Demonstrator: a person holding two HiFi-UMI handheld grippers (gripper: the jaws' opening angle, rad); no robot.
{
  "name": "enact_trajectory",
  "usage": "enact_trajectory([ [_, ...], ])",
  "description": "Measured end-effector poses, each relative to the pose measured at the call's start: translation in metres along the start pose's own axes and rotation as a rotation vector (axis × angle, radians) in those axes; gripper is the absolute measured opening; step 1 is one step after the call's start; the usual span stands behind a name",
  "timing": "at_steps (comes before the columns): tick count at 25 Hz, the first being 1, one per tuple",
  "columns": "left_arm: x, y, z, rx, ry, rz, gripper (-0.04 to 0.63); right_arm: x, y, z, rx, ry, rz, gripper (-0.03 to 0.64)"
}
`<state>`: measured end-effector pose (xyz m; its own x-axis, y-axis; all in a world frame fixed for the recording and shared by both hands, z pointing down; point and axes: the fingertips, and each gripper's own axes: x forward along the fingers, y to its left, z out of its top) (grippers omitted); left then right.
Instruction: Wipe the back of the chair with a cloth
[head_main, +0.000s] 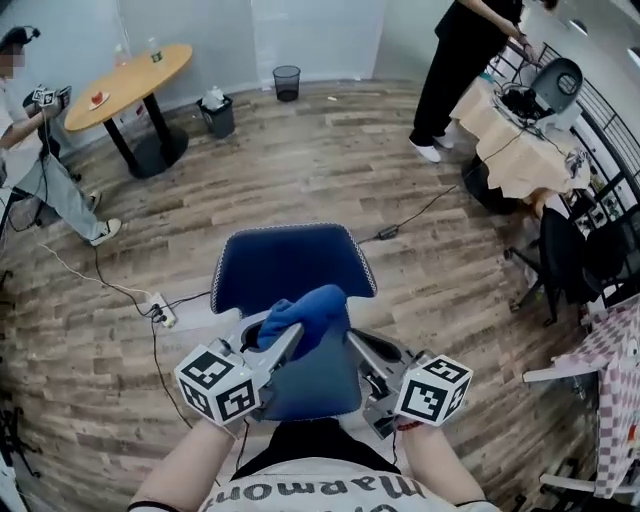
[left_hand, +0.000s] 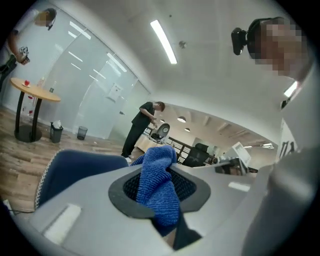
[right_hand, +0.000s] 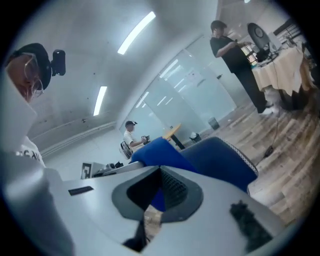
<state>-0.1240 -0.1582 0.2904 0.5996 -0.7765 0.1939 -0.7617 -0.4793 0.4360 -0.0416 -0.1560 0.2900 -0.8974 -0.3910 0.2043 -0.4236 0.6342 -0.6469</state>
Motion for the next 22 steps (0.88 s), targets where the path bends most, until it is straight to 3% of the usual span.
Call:
enact_trajectory([
  [6, -0.083, -0.031, 0.039, 0.067, -0.095, 0.071, 0.077, 0.015, 0.046, 0.033, -0.114, 0.012, 0.077, 0.014],
  [12, -0.147, -0.036, 0.057, 0.118, -0.162, 0.199, 0.077, 0.018, 0.079, 0.053, -0.188, 0.002, 0.121, 0.014],
  [17, -0.164, -0.028, 0.079, 0.137, -0.235, 0.243, 0.077, 0.023, 0.093, 0.071, -0.237, -0.023, 0.136, 0.014],
  [22, -0.163, -0.027, 0.095, 0.15, -0.254, 0.24, 0.077, 0.023, 0.09, 0.077, -0.263, -0.023, 0.114, 0.013],
])
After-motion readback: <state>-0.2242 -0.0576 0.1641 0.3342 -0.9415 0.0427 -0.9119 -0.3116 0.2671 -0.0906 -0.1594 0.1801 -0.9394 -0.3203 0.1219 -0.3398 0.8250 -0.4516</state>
